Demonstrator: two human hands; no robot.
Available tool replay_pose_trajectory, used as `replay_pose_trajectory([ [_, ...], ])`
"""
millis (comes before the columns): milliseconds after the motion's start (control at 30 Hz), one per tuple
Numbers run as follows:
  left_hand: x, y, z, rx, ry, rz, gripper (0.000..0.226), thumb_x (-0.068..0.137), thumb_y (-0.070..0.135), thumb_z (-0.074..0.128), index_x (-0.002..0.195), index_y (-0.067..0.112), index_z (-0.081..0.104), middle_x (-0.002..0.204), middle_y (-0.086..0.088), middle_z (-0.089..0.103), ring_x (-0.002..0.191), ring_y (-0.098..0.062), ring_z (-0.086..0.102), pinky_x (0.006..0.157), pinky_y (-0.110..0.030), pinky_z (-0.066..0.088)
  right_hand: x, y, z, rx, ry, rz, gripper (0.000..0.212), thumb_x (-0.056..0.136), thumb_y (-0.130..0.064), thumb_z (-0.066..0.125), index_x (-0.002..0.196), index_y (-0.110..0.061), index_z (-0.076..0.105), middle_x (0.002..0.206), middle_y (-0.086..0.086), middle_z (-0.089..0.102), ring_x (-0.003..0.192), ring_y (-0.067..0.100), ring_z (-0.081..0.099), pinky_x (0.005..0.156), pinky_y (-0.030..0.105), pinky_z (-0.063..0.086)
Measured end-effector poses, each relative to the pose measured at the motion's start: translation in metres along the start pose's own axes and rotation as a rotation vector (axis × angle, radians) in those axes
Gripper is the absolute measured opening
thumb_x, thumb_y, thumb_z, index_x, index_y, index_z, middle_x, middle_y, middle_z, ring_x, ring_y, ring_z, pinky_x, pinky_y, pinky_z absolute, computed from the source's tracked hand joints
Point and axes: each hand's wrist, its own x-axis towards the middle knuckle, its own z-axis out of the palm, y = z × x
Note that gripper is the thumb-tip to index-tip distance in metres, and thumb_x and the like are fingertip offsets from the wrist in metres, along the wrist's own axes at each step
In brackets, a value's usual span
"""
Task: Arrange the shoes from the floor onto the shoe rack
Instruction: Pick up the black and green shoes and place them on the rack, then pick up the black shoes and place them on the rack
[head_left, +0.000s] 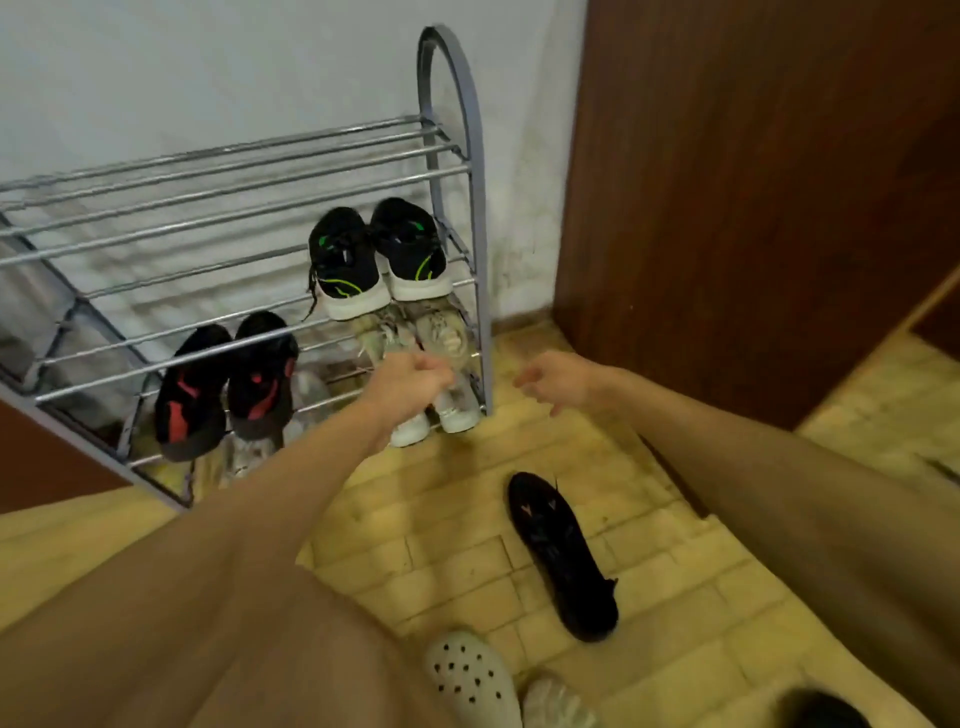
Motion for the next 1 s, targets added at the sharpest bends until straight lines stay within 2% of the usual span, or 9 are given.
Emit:
replay_pose_trajectory([
  [67,-0.013,-0.009,0.032,0.039,-0.114,-0.008,0.010,0.089,0.016,0.061,0.080,0.013,0.064,0.078,-0.002,0.055,0.086,-0.016,0.051,0.072,-0.028,0.043,-0.012,0.029,0.011,0.027,-0.037,0.055,0.037,0.100,-0.009,0.040,0.134,-0.004,0.052,0.136,0.016,0.051,0.112,0.031,0.056,0.081,0.036,0.054],
  [233,-0.033,-0.039,0.108,0.180,-0.369,-0.065,0.024,0.091,0.023,0.060,0.108,0.010,0.070,0.100,0.002,0.060,0.093,-0.011,0.053,0.081,-0.026,0.042,-0.034,0.095,0.041,0.104,-0.100,0.162,0.038,0.100,-0.011,0.039,0.137,-0.005,0.050,0.137,0.014,0.052,0.117,0.030,0.057,0.070,0.027,0.054],
  [367,-0.035,-0.069,0.146,0.266,-0.474,-0.107,0.026,0.091,0.024,0.059,0.110,0.013,0.070,0.114,0.004,0.060,0.112,-0.012,0.053,0.091,-0.026,0.040,-0.042,0.141,0.075,0.161,-0.119,0.289,0.040,0.099,-0.019,0.048,0.137,-0.006,0.050,0.136,0.012,0.053,0.116,0.028,0.058,0.089,0.035,0.056],
  [533,-0.024,-0.113,0.161,0.436,-0.575,-0.139,0.016,0.088,0.024,0.060,0.098,0.016,0.070,0.106,0.000,0.066,0.106,-0.018,0.061,0.094,-0.033,0.049,-0.033,0.181,0.129,0.102,-0.210,0.387,0.060,0.095,-0.036,0.055,0.142,-0.003,0.041,0.146,0.014,0.041,0.126,0.032,0.049,0.100,0.042,0.049],
  [633,-0.011,-0.120,0.160,0.500,-0.604,-0.112,0.006,0.086,0.019,0.057,0.082,0.019,0.061,0.090,-0.003,0.061,0.098,-0.025,0.064,0.083,-0.033,0.047,-0.022,0.195,0.163,0.068,-0.311,0.456,0.077,0.092,-0.045,0.057,0.149,-0.004,0.028,0.155,0.013,0.029,0.138,0.031,0.036,0.108,0.038,0.038],
  [767,-0.002,-0.121,0.163,0.505,-0.620,-0.132,0.018,0.086,0.027,0.054,0.073,0.016,0.049,0.074,-0.003,0.049,0.070,-0.020,0.050,0.064,-0.031,0.037,-0.006,0.203,0.207,0.100,-0.256,0.542,0.073,0.087,-0.045,0.064,0.139,0.000,0.040,0.138,0.015,0.050,0.122,0.031,0.052,0.083,0.034,0.044],
  [833,0.003,-0.127,0.166,0.484,-0.609,-0.174,0.027,0.087,0.030,0.052,0.068,0.013,0.043,0.066,-0.002,0.045,0.062,-0.019,0.047,0.056,-0.029,0.034,0.003,0.203,0.219,0.126,-0.204,0.589,0.079,0.084,-0.037,0.071,0.143,-0.001,0.033,0.138,0.017,0.049,0.121,0.033,0.053,0.077,0.033,0.047],
  [933,0.002,-0.129,0.164,0.452,-0.625,-0.233,0.023,0.088,0.032,0.052,0.090,0.010,0.059,0.090,-0.004,0.063,0.079,-0.020,0.060,0.064,-0.031,0.049,0.010,0.202,0.228,0.268,-0.215,0.684,0.092,0.080,-0.020,0.077,0.148,-0.002,0.017,0.143,0.021,0.042,0.124,0.036,0.051,0.086,0.035,0.051],
  [1000,0.001,-0.125,0.160,0.459,-0.617,-0.284,0.033,0.091,0.027,0.048,0.120,0.012,0.057,0.119,-0.007,0.060,0.104,-0.026,0.059,0.078,-0.033,0.050,0.010,0.196,0.229,0.423,-0.311,0.730,0.076,0.080,-0.015,0.077,0.143,-0.001,0.035,0.138,0.020,0.050,0.115,0.034,0.057,0.092,0.041,0.054],
])
